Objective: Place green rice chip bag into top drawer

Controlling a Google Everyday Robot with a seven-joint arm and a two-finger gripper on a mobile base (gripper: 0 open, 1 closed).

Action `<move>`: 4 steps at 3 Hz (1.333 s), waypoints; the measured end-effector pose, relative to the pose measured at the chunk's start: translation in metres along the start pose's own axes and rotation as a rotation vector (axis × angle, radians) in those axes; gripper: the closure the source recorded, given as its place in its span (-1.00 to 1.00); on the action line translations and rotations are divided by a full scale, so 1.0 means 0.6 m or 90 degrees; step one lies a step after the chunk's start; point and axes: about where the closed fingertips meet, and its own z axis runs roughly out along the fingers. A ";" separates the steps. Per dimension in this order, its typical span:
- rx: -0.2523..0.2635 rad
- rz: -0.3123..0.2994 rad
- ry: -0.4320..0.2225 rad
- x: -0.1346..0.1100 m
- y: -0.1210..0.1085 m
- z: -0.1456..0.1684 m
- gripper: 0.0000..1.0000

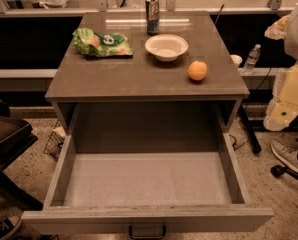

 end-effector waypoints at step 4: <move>0.112 -0.327 -0.123 -0.228 -0.087 0.092 -1.00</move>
Offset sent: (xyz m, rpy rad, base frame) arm 0.0401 0.0402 0.0010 -0.0648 -0.1198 0.2642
